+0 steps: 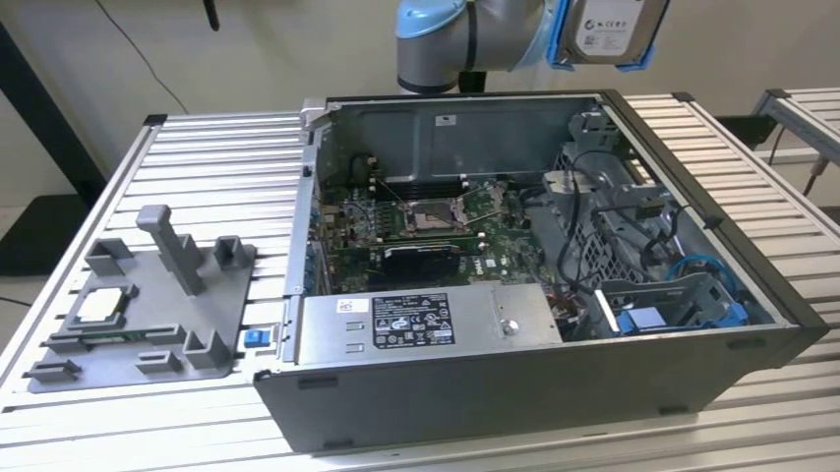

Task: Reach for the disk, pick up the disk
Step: 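Pick up the disk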

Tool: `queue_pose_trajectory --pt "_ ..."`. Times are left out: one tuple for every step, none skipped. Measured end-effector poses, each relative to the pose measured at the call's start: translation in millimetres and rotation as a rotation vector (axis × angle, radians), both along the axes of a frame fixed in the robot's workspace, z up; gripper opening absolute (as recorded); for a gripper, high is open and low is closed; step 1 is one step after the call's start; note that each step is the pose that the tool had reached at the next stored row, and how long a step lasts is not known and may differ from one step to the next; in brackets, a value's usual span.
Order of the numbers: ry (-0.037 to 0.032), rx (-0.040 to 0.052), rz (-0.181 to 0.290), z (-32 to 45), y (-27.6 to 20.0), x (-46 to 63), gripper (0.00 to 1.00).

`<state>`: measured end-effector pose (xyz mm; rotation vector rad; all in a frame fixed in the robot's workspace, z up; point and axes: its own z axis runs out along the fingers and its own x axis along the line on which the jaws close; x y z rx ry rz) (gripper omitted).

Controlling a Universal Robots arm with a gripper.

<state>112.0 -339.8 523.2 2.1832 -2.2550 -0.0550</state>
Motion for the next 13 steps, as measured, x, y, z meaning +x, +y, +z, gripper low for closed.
queue_pose_trajectory --pt "0.0000 0.0000 0.000 -0.1 -1.1 0.0 0.00" --pt "-0.0001 0.0000 0.000 -0.2 -2.3 -0.2 0.00" --pt "0.0000 0.0000 0.000 -0.2 -3.9 -0.6 0.00" --pt "-0.0001 0.0000 0.000 -0.3 -5.6 -1.2 0.00" --pt "-0.0001 0.0001 0.000 -0.4 -7.4 -2.1 0.00" --pt "0.0000 0.0000 0.000 -0.5 -9.4 -3.0 0.00" --pt "-0.0001 0.0000 0.000 -0.7 -11.6 -3.9 0.00" --pt "0.0000 0.0001 0.000 -0.8 -13.7 -4.8 0.00" --pt "-0.0001 0.0001 0.000 -0.9 -15.7 -5.6 0.00" --pt "-0.0001 0.0001 0.000 -1.0 -17.8 -6.4 0.00" --pt "-0.0001 0.0001 0.000 -1.2 -19.9 -7.1 0.00" --pt "0.0000 0.0000 0.000 -1.3 -21.8 -7.8 0.00" --pt "-0.0001 0.0001 0.000 -1.4 -23.8 -8.5 0.00"
